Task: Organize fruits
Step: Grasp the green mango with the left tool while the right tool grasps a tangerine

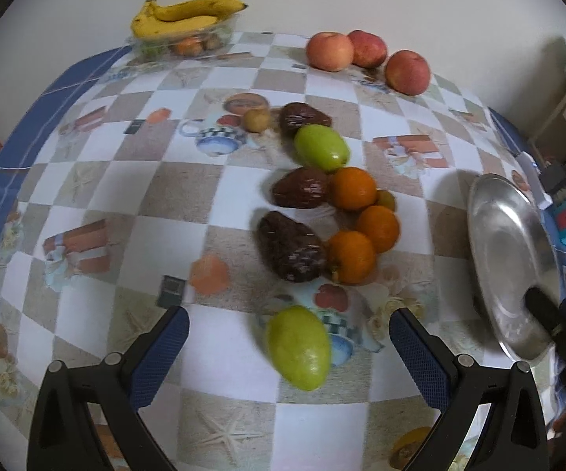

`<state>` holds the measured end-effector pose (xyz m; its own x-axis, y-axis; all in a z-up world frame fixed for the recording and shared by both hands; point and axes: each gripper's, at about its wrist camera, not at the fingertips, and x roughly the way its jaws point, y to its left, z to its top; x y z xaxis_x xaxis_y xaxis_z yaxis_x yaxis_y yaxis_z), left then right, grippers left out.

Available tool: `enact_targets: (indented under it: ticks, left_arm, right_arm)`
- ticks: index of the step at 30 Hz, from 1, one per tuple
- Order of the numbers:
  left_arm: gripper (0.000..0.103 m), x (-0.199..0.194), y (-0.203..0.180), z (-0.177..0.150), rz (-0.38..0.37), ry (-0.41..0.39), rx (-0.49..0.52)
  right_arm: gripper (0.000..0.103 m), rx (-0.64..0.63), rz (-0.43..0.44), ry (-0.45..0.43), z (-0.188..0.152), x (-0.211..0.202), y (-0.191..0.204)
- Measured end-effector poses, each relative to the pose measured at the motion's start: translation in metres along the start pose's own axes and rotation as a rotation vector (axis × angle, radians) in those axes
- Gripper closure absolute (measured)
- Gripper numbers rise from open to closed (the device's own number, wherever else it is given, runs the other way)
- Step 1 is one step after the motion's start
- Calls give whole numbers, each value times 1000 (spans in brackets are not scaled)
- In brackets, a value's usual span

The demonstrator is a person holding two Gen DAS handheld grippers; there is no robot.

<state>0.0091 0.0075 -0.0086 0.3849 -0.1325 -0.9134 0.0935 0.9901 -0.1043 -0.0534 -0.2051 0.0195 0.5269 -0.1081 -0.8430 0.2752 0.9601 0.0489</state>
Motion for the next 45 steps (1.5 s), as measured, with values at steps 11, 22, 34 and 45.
enact_targets:
  ticks: [11,22,34,45]
  left_arm:
    - [26,10,11,-6,-49,74,-55]
    - [61,17,13,-8,-151,127,-106]
    - [62,9,43,3,-85,40,-219]
    - [62,8,66,4,-72,6,-309]
  right_arm:
    - [31,-40,214,-9,21,12,47]
    - [50,-56,298,83,25,42,87]
    - [60,-40,345,160,21,61,106]
    - [65,-61,345,214,11,77,122]
